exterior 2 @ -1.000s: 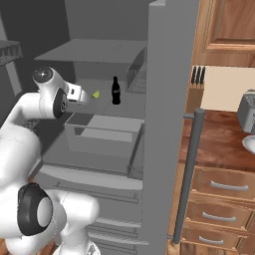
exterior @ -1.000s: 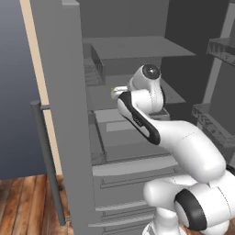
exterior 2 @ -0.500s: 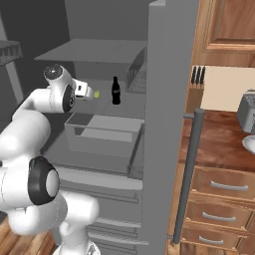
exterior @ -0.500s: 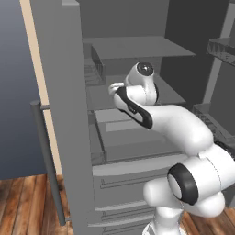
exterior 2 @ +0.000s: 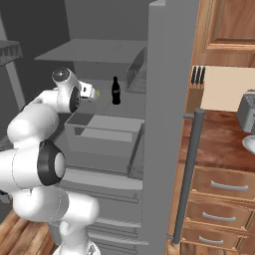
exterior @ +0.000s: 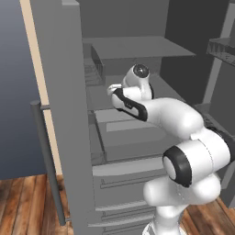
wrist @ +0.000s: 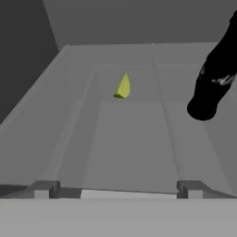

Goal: Pick lemon wedge from the fridge and place it on the plate on the counter.

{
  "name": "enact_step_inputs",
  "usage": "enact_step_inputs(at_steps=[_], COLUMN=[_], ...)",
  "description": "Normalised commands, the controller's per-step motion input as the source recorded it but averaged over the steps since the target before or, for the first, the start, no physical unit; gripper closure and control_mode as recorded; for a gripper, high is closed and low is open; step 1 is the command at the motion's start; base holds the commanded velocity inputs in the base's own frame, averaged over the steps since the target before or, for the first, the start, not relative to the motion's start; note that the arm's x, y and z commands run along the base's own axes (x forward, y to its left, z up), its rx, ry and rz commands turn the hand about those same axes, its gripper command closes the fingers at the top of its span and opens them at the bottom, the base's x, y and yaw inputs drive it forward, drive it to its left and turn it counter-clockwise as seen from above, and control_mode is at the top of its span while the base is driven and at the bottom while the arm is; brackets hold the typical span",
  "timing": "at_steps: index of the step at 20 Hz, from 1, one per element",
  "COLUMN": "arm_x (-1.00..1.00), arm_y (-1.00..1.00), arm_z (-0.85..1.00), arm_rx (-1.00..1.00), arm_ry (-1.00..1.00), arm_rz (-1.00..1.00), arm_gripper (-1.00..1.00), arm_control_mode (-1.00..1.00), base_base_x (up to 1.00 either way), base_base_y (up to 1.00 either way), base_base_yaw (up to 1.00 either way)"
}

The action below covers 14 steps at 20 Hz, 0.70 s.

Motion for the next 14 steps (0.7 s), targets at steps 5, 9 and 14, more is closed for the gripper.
enact_step_inputs(at_steps=[5, 9, 14], arm_x=[0.36, 0.4, 0.43], arm_y=[0.0, 0.02, 0.06], arm_z=[0.0, 0.0, -0.08], arm_rx=[0.0, 0.0, -0.01], arm_ry=[0.06, 0.09, 0.04], arm_rz=[0.0, 0.0, 0.0], arm_gripper=[-1.0, -1.0, -1.0], arm_control_mode=[-1.0, -1.0, -1.0], base_base_x=[0.0, 0.0, 0.0], base_base_y=[0.0, 0.0, 0.0], base_base_yaw=[0.0, 0.0, 0.0])
